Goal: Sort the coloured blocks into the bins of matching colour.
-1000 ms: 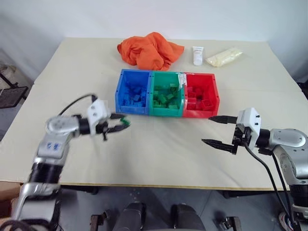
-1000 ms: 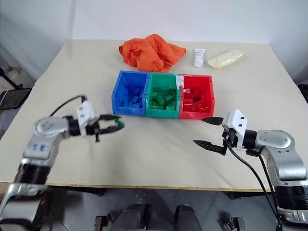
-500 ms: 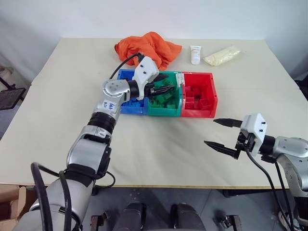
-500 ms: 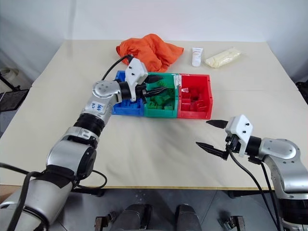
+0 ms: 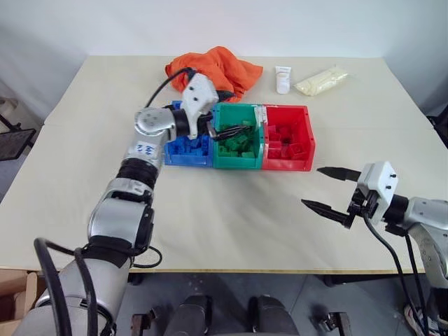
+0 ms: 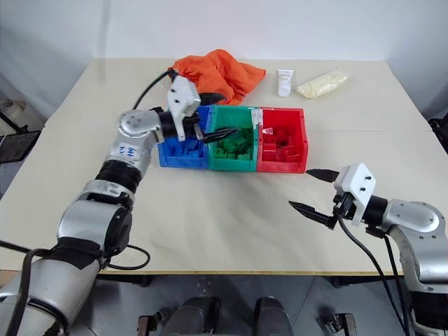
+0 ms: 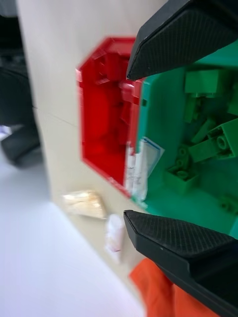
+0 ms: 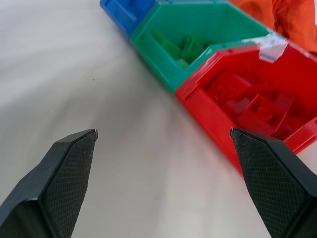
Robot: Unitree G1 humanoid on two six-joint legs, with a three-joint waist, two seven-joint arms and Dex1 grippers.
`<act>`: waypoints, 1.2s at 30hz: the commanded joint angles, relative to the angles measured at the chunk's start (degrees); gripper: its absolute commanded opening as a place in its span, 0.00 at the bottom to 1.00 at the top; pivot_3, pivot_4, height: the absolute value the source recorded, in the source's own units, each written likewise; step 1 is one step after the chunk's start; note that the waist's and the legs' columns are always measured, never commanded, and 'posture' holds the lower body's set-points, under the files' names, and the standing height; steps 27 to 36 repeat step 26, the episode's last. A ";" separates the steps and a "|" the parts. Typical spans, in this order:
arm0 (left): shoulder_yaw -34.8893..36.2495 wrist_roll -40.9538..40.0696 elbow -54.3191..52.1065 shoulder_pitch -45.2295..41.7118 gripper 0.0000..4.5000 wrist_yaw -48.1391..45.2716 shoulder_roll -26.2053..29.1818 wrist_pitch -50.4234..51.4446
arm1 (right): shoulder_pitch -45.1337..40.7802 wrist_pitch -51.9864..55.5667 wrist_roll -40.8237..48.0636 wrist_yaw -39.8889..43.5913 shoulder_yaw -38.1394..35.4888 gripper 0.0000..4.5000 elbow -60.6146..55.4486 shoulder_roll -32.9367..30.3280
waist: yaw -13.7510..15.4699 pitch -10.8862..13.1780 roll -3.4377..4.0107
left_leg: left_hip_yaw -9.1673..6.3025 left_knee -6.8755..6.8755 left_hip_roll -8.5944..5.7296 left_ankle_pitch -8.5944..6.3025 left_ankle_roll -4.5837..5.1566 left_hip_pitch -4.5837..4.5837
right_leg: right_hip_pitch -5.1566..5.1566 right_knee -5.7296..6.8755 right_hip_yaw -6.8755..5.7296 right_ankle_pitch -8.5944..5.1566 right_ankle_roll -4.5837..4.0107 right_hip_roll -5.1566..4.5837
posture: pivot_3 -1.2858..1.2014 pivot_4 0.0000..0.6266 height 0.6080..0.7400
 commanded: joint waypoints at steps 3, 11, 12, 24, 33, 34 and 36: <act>3.33 -9.86 -28.85 15.68 0.99 -7.69 10.07 19.55 | -4.41 -1.91 -0.17 3.64 1.50 1.00 4.99 -1.52 | -0.98 -0.01 0.02 | -0.08 0.00 0.00 0.00 0.00 0.00 | 0.00 0.04 0.13 0.00 -0.01 -0.09 | 0.52 0.24 1.00; 15.12 -20.98 -52.13 41.67 0.99 -10.69 25.40 34.48 | -13.36 -6.16 -2.70 10.69 5.10 1.00 17.38 -3.00 | -0.71 -0.03 0.07 | -0.27 -0.01 0.05 -0.03 -0.05 0.01 | 0.02 -0.08 0.74 -0.01 -0.04 -0.11 | 0.52 0.24 1.00; 16.86 -21.57 -52.97 44.27 0.99 -10.75 26.49 34.58 | -14.49 -6.88 -3.06 11.62 5.39 1.00 19.20 -3.24 | -0.61 -0.03 0.07 | -0.31 -0.02 0.03 -0.03 -0.05 0.02 | 0.05 -0.11 0.79 -0.01 -0.05 -0.12 | 0.52 0.24 1.00; 24.05 -22.50 -47.54 50.71 0.99 -8.89 30.13 32.42 | -20.44 -11.80 -5.64 15.93 6.19 1.00 29.77 -3.91 | -0.46 -0.03 0.08 | -0.38 -0.09 0.00 -0.04 -0.06 0.00 | 0.08 -0.45 0.80 -0.01 -0.06 -0.11 | 0.52 0.24 1.00; 23.51 -22.28 -46.78 49.50 0.99 -8.58 29.82 31.47 | -19.69 -11.53 -5.54 15.21 6.04 1.00 28.97 -3.55 | -0.61 -0.03 0.08 | -0.38 -0.09 0.00 -0.04 -0.06 0.01 | 0.08 -0.38 0.80 -0.01 -0.06 -0.11 | 0.52 0.24 1.00; 23.51 -22.28 -46.78 49.50 0.99 -8.58 29.82 31.47 | -19.69 -11.53 -5.54 15.21 6.04 1.00 28.97 -3.55 | -0.61 -0.03 0.08 | -0.38 -0.09 0.00 -0.04 -0.06 0.01 | 0.08 -0.38 0.80 -0.01 -0.06 -0.11 | 0.52 0.24 1.00; 23.51 -22.28 -46.78 49.50 0.99 -8.58 29.82 31.47 | -19.69 -11.53 -5.54 15.21 6.04 1.00 28.97 -3.55 | -0.61 -0.03 0.08 | -0.38 -0.09 0.00 -0.04 -0.06 0.01 | 0.08 -0.38 0.80 -0.01 -0.06 -0.11 | 0.52 0.24 1.00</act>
